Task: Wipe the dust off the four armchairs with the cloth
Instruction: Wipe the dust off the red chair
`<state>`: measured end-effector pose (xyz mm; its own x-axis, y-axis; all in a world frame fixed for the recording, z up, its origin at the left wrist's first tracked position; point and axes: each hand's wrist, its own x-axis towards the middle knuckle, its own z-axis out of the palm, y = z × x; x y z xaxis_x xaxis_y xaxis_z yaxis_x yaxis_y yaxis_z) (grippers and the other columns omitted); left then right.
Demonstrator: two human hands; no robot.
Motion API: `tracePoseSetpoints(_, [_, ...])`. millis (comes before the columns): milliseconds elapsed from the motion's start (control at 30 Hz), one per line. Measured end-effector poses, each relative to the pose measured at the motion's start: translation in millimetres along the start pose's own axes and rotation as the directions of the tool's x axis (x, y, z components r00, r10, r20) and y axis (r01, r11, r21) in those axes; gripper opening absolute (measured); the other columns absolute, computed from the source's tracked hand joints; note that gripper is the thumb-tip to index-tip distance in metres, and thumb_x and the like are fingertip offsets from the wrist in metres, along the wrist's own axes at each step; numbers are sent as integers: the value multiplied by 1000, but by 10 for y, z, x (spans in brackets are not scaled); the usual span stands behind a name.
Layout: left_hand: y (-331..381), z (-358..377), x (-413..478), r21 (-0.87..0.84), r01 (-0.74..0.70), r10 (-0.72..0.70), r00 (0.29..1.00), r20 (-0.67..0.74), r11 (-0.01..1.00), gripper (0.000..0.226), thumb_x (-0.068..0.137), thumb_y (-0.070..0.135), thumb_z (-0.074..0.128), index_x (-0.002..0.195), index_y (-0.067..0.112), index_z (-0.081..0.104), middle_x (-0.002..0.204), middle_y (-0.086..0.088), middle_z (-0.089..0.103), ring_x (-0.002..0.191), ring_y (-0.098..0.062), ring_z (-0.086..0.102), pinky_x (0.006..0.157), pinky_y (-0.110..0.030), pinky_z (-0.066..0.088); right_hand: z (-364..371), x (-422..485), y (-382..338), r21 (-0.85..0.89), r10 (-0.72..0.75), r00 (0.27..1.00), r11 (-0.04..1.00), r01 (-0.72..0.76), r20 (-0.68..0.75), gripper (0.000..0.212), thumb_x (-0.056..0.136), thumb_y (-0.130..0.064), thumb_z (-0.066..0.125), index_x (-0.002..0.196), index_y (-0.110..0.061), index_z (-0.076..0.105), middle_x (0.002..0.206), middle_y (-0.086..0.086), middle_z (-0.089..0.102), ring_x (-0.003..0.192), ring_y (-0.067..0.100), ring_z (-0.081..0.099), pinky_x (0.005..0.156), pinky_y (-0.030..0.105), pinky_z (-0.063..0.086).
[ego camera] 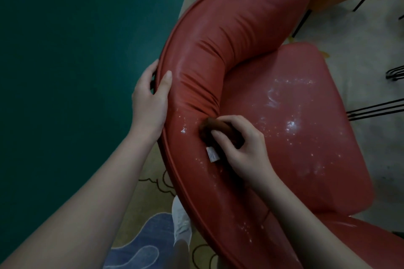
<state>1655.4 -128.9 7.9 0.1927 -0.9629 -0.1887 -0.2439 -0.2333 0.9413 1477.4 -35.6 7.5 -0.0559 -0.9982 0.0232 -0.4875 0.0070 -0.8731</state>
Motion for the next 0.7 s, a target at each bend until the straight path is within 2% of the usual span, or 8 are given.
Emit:
tracePoseSetpoints(133, [6,-46,-59,-72,14,-15,1000,-9,997,54,89,40,56,137,16,56,135,3,59,126,-9,53,112,-35,40,184,254,-179,7,20,997,1000,-20,-76,19,89,-24,65,107,-18,64,100,-6,66,97,7,62,86,30,50])
tracePoseSetpoints(233, [-48,-110,-183,-118,17,-16,1000,2,993,44,94,30,57,135,14,57,136,0,59,124,-7,54,109,-27,41,260,164,-246,-72,-65,995,996,60,-73,17,89,-24,66,105,-16,66,100,-5,64,95,7,61,84,26,50])
tracePoseSetpoints(333, [-119,-160,-300,-155,25,-22,1000,20,988,37,101,18,54,138,12,54,138,0,57,120,1,55,98,-14,44,191,59,-273,-99,-160,987,982,159,-5,16,87,-20,68,102,-12,70,100,-4,66,95,6,62,85,19,47])
tracePoseSetpoints(433, [-180,-177,-357,-174,24,-19,999,27,984,39,100,16,55,139,11,53,141,-1,55,125,-3,53,97,-11,42,185,264,-315,-113,-190,980,977,183,-56,14,86,-12,69,100,-9,71,99,0,66,95,9,62,86,19,46])
tracePoseSetpoints(500, [-195,-182,-373,-173,15,-10,1000,30,985,41,99,17,56,139,11,53,141,-2,55,128,-7,51,98,-10,41,255,430,-347,-138,-200,978,972,190,-63,15,86,-13,69,101,-9,71,101,2,65,96,14,62,87,26,49])
tracePoseSetpoints(567, [-190,-195,-378,-181,16,-9,999,40,983,41,98,14,57,139,9,53,140,-3,55,128,-7,52,96,-8,40,313,443,-356,-152,-223,975,964,221,2,18,87,-15,67,103,-10,72,103,1,64,98,17,62,87,36,50])
tracePoseSetpoints(633, [-200,-218,-378,-177,0,8,999,45,984,46,94,22,58,139,10,54,140,-3,56,129,-7,52,102,-13,41,285,290,-338,-160,-249,964,952,262,93,19,87,-17,65,104,-11,72,105,1,64,100,19,62,86,39,50])
tracePoseSetpoints(700, [-223,-226,-379,-173,5,5,998,59,985,51,90,30,57,139,15,55,140,0,56,130,-8,51,111,-27,40,194,124,-335,-166,-270,947,940,298,173,20,88,-19,65,104,-11,73,105,0,63,101,18,62,86,38,51])
